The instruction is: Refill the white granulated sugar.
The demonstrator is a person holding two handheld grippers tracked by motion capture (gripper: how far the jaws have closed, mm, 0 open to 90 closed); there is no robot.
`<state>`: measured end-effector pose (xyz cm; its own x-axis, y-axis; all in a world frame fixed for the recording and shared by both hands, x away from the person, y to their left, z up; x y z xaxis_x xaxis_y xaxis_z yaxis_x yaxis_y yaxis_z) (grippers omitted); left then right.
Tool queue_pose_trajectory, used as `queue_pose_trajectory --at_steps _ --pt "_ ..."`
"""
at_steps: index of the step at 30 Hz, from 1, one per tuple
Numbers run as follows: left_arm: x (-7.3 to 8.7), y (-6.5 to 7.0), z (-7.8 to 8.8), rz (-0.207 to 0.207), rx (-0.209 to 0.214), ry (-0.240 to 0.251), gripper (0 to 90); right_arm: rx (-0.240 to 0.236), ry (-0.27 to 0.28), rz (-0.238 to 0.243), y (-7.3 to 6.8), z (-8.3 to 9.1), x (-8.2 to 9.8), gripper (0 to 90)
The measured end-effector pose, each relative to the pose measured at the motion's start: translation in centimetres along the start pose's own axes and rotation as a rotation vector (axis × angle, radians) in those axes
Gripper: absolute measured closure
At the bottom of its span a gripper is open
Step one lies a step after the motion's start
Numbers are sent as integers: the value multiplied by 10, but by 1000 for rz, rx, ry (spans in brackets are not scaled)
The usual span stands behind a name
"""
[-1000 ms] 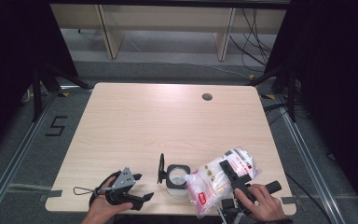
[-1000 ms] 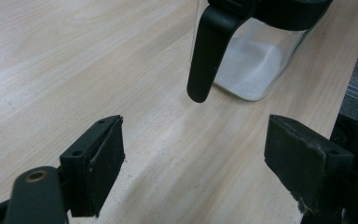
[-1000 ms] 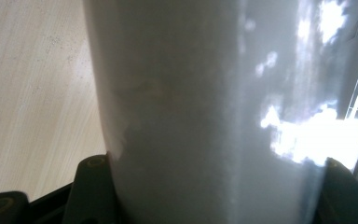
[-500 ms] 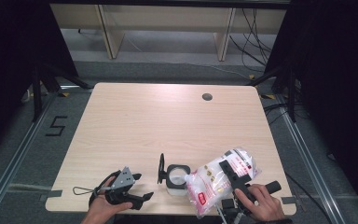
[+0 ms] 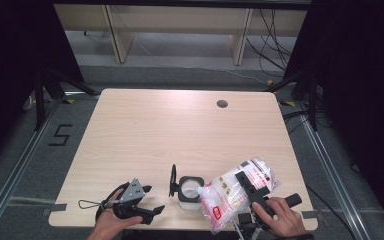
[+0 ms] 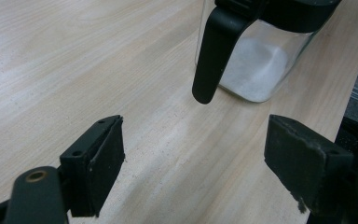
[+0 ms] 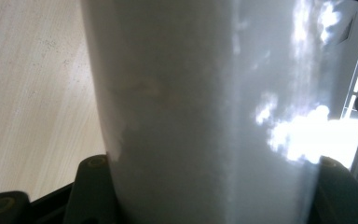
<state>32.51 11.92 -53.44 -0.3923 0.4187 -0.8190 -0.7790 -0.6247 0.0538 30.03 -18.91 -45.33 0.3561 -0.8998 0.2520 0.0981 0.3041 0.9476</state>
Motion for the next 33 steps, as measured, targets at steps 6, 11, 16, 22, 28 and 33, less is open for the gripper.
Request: queue_pose_trajectory --at_steps 6,11,16,22,28,33 --pt "1 1 1 24 -2 -9 194 -6 -3 3 0 -1 0 453" --pt "0 1 -1 22 -1 3 194 -6 -4 -2 -1 0 0 453" --pt "2 3 3 24 -2 0 194 -4 -10 -4 -1 0 0 454" --pt "3 1 7 26 -12 14 194 9 -4 4 3 1 -1 454" --pt "2 -2 5 -5 -16 6 194 14 -7 14 4 0 3 455" --pt "2 1 4 21 -5 0 194 6 -20 9 0 0 5 455"
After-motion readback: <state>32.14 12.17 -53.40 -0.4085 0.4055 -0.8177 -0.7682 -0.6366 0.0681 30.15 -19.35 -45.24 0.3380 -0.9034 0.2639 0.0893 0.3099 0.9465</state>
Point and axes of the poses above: each handheld gripper's, and its own axes: z roughly backward along the jaws, x roughly out of its underside, y roughly to its right, the point moved 5 cm from there along -z, roughly forward along the jaws, and after that the axes turned 2 degrees about -x, right-handed, at the moved point
